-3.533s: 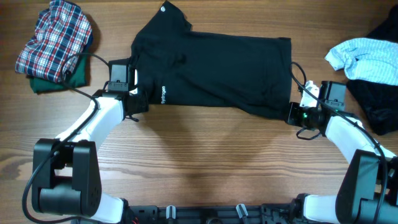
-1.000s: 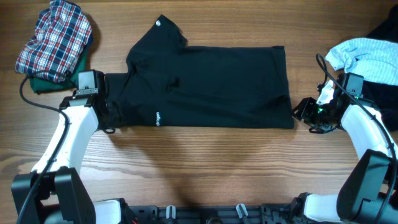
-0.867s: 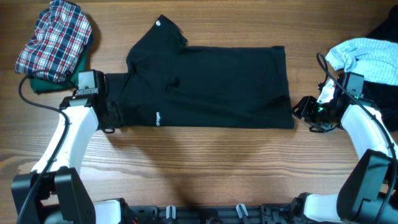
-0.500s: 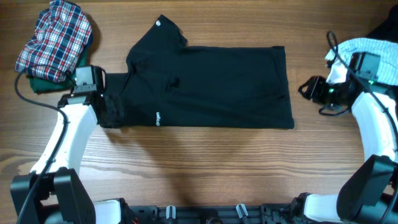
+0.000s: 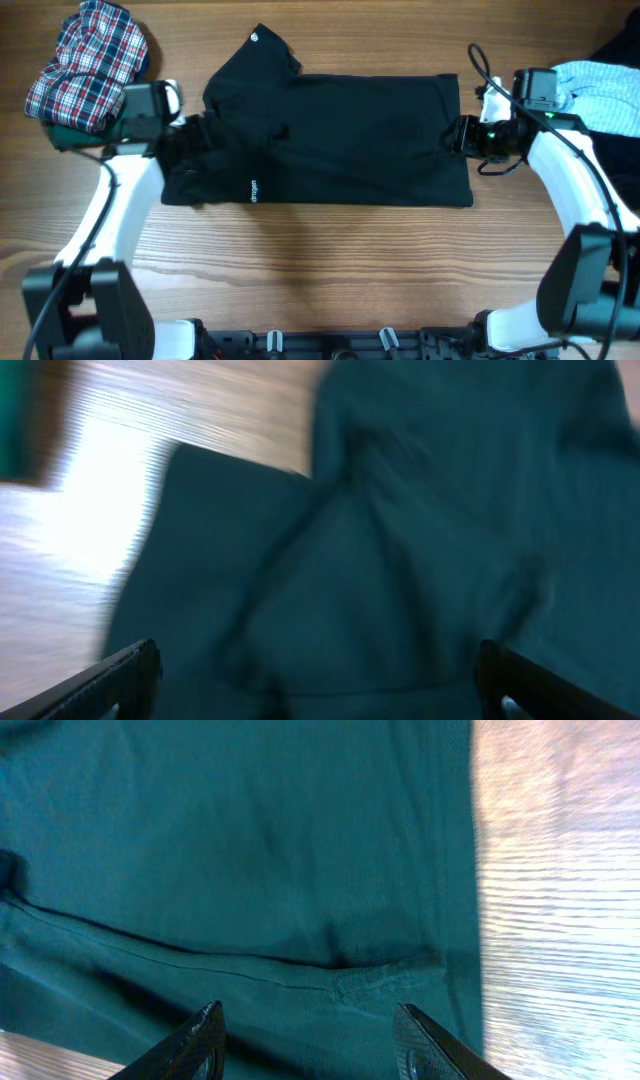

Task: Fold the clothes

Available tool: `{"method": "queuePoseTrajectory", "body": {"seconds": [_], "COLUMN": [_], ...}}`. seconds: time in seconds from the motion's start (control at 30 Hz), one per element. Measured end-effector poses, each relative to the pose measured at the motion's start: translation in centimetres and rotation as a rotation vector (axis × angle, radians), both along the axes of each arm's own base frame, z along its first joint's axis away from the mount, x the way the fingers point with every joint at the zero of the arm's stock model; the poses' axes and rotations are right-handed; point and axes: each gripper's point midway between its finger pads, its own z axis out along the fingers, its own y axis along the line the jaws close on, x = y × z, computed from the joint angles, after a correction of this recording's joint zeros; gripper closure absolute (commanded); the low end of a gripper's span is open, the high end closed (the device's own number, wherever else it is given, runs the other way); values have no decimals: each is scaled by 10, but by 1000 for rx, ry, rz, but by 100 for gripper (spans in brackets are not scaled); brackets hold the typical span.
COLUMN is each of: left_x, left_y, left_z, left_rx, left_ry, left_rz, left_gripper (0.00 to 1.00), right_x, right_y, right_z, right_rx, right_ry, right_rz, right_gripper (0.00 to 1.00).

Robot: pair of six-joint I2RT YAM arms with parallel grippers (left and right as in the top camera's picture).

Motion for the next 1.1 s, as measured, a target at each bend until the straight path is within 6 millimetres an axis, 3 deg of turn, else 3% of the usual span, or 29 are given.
{"method": "queuePoseTrajectory", "body": {"seconds": [0.13, 0.23, 0.53, 0.67, 1.1], "left_x": [-4, -8, -8, -8, -8], "left_y": [-33, -44, -41, -41, -41], "left_z": [-30, -43, -46, -46, -47], "left_rx": [-2, 5, 24, 27, 27], "left_ry": [79, 114, 122, 122, 124], "left_rz": [-117, -156, -151, -150, -150], "left_gripper": [0, 0, 0, 0, 0], "right_x": [-1, 0, -3, -7, -1], "right_y": [-6, -12, -21, -24, -23], "right_z": [-10, -11, -24, -41, -45], "right_rx": [-21, -49, -151, -157, -143], "right_ry": [37, 41, 95, 163, 165], "right_rz": [-44, -73, -162, -235, -320], "right_gripper": [49, 49, 53, 53, 57]}}
